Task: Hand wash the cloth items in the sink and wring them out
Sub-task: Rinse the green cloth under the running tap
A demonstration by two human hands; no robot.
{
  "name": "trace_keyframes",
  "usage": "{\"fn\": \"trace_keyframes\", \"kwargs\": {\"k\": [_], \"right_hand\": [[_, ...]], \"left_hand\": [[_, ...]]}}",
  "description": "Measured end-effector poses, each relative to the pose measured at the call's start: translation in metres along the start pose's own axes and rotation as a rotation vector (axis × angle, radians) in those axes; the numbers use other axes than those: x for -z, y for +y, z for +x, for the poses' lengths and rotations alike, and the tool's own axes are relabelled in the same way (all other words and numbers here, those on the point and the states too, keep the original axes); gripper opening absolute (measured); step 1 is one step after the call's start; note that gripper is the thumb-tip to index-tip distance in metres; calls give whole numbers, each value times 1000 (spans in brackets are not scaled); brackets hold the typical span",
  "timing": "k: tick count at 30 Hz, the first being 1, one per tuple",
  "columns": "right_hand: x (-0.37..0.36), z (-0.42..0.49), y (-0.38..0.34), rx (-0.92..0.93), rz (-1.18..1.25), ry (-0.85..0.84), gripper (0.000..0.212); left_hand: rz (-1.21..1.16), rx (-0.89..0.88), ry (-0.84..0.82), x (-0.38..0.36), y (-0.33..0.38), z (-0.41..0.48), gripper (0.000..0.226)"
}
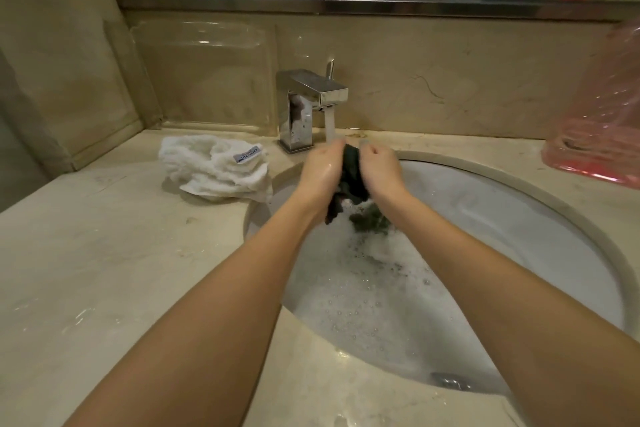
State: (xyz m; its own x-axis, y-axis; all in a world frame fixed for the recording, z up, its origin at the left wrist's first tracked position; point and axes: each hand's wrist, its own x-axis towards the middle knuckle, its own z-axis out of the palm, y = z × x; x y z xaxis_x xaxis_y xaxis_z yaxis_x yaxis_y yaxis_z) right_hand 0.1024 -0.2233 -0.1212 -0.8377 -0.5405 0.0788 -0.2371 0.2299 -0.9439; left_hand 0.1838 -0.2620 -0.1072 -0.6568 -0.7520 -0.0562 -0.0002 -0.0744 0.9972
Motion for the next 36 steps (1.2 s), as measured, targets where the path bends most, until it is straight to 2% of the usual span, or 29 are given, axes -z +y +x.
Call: {"fn": "trace_keyframes", "kwargs": {"k": [2, 5, 7, 10, 12, 14, 19, 21, 23, 27, 29, 33, 36], "right_hand": [[7, 8, 8, -88, 13, -10, 45], [19, 14, 6, -167, 194, -20, 45], [29, 19, 5, -163, 310, -18, 37], [37, 18, 8, -119, 328, 13, 20], [39, 16, 9, -107, 393, 27, 18], [38, 12, 6, -102, 445, -27, 22], [11, -7, -10, -1, 342, -266, 21], [1, -11, -14, 76, 195, -221, 27], [-6, -9, -15, 103, 72, -87, 35], [-1, -3, -13, -44, 152, 110, 41], [-3, -12, -14, -29, 103, 84, 43], [-25, -31, -19, 100, -12, -86, 41], [-28, -17, -22, 12, 60, -42, 38]], "left_hand": [[101, -82, -33, -6, -4, 0, 29], [244, -134, -34, 7, -10, 8, 34], [235, -102, -21, 20, -10, 11, 38], [228, -110, 29, 27, -10, 13, 28], [208, -127, 43, 25, -10, 12, 23], [122, -142, 45, 23, -9, 13, 15], [18, -172, 101, 16, -9, 18, 17], [-24, -106, 104, 12, -7, 15, 21], [-40, -34, 81, 6, -6, 12, 30], [35, -54, 24, -15, -7, 0, 32], [80, -94, 79, -12, -7, 5, 34], [79, -53, 192, 13, -10, 25, 25], [58, -80, 203, 10, -7, 20, 28]]}}
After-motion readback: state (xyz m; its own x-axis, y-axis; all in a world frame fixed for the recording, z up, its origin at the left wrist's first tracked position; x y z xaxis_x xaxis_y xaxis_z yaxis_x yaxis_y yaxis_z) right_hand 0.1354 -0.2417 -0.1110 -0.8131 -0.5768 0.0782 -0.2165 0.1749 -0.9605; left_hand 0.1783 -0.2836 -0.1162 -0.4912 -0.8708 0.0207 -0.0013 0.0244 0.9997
